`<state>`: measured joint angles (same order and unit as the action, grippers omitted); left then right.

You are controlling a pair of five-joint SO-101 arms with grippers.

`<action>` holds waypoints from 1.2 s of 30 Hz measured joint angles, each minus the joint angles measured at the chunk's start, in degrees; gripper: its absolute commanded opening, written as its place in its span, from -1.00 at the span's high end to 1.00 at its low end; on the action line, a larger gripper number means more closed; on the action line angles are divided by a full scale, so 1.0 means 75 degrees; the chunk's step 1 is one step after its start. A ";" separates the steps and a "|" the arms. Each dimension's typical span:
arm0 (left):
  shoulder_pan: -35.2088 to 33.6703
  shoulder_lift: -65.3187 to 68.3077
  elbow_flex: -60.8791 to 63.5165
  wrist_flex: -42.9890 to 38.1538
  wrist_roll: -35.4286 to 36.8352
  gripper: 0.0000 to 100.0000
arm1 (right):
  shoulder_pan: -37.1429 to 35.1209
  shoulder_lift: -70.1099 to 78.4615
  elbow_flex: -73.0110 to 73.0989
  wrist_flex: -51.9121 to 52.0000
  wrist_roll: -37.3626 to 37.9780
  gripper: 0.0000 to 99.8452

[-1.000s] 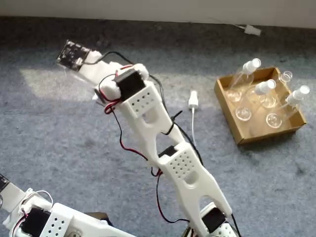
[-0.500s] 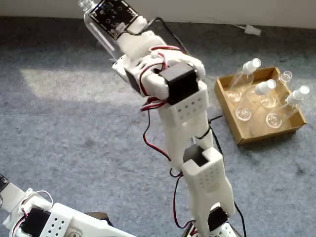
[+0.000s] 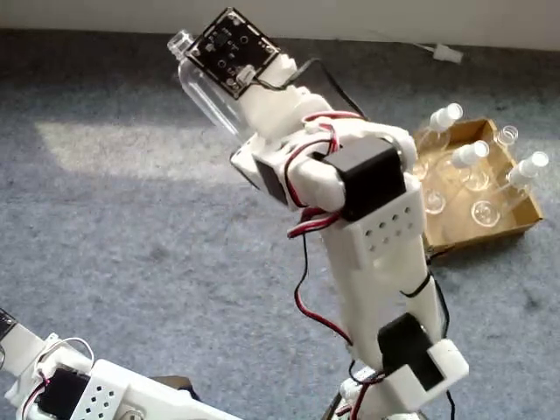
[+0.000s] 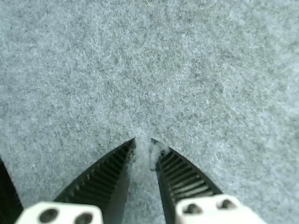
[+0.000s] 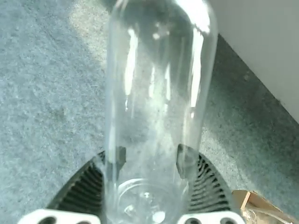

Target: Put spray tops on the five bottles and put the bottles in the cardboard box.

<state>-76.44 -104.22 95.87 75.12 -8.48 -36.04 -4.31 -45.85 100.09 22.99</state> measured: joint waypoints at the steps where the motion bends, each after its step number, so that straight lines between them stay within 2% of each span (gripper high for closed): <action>1: 0.0000 0.0000 0.0000 0.0000 0.0000 0.99 | 0.0000 -0.0234 0.0305 0.0000 0.0000 0.93; 14: 0.0000 0.0000 0.0000 0.0000 0.0000 0.99 | 0.0023 -0.2579 0.3974 0.0000 -0.0012 0.93; 18: 0.0000 0.0000 0.0000 0.0000 0.0000 0.99 | 0.0434 -0.3141 0.5005 -0.0035 -0.0012 0.93; 25: 0.0000 0.0000 0.0000 0.0000 0.0000 0.99 | 0.1758 -0.3692 0.7889 -0.1969 -0.0012 0.92; 36: 0.0000 0.0000 0.0000 0.0000 0.0000 0.99 | 0.1875 -0.4220 1.2390 -0.4794 -0.0023 0.92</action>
<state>-76.44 -104.22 95.87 75.12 -8.48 -21.98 -35.96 47.08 64.13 22.81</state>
